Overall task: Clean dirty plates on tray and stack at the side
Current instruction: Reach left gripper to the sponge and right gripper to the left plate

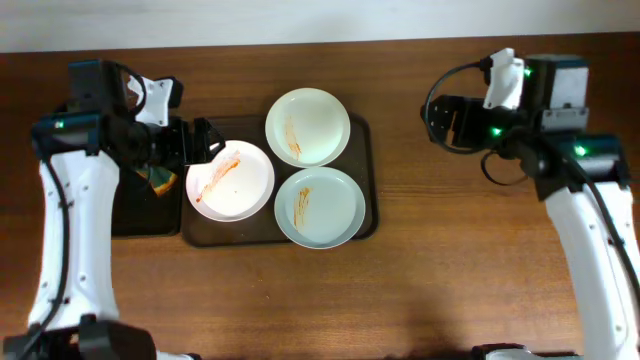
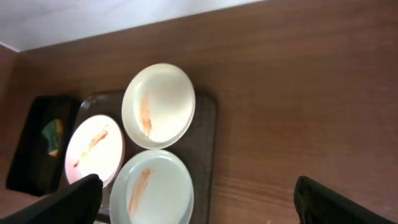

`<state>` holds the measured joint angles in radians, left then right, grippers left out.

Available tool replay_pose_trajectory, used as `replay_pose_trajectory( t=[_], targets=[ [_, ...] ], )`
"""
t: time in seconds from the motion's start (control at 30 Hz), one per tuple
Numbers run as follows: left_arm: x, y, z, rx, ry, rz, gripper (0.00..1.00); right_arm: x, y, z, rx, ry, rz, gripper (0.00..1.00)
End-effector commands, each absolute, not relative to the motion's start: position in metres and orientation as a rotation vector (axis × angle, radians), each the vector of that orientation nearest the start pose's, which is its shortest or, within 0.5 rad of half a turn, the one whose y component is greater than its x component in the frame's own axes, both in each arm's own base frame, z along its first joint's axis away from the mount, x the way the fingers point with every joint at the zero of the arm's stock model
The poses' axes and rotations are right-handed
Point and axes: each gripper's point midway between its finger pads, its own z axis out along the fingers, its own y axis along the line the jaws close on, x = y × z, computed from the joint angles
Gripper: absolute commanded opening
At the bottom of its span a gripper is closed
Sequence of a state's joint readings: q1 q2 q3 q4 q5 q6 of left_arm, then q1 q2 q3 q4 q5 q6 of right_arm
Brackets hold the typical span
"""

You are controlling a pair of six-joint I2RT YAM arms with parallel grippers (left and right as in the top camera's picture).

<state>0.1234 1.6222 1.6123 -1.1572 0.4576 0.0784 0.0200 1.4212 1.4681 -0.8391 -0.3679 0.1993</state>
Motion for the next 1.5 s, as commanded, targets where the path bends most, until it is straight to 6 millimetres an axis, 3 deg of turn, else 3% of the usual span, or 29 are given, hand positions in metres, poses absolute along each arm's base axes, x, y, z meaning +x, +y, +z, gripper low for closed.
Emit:
replay_pose_trajectory(
  t=[0.0,0.07,0.13,0.17,0.23,0.33,0.43,0.53,0.6,0.77,0.93,1.13,1.27,1.33,1.47],
  targets=[
    [0.384,-0.041,0.226,0.106,2.619,-0.651,0.99,0.396,0.101,0.264,0.071,2.418,0.690,0.98],
    [0.391,-0.035,0.224,0.079,2.614,-0.604,0.99,0.398,0.133,0.245,0.068,2.483,0.713,0.99],
    [0.399,-0.007,0.219,-0.159,2.645,-0.424,0.99,0.402,0.168,0.233,0.023,2.530,0.702,0.96],
    [0.403,0.018,0.225,-0.285,2.628,-0.279,0.99,0.405,0.195,0.227,-0.018,2.560,0.698,0.93],
    [0.409,0.038,0.241,-0.335,2.578,-0.195,0.99,0.410,0.233,0.216,-0.079,2.594,0.677,0.89],
    [0.410,0.063,0.251,-0.451,2.533,-0.122,0.99,0.417,0.277,0.197,-0.150,2.620,0.622,0.84],
    [0.407,0.085,0.237,-0.555,2.558,-0.094,0.99,0.416,0.315,0.156,-0.172,2.662,0.524,0.66],
    [0.412,0.094,0.215,-0.593,2.608,-0.092,0.99,0.411,0.349,0.111,-0.249,2.692,0.507,0.57],
    [0.414,0.095,0.206,-0.599,2.627,-0.094,0.99,0.407,0.359,0.081,-0.241,2.737,0.495,0.54],
    [0.418,0.096,0.192,-0.608,2.655,-0.096,0.99,0.403,0.375,0.039,-0.279,2.772,0.485,0.52],
    [0.419,0.096,0.188,-0.611,2.664,-0.097,0.99,0.417,0.386,0.025,-0.277,2.723,0.523,0.44],
    [0.418,0.096,0.188,-0.611,2.666,-0.097,0.99,0.414,0.383,0.002,-0.181,2.777,0.505,0.33],
    [0.419,0.097,0.188,-0.610,2.661,-0.095,0.99,0.413,0.377,-0.018,-0.061,2.818,0.471,0.18],
    [0.419,0.100,0.185,-0.617,2.667,-0.068,0.99,0.413,0.377,-0.019,-0.057,2.821,0.469,0.04],
    [0.423,0.103,0.166,-0.631,2.708,-0.059,0.99,0.410,0.376,-0.021,-0.059,2.835,0.464,0.04]
  ],
)
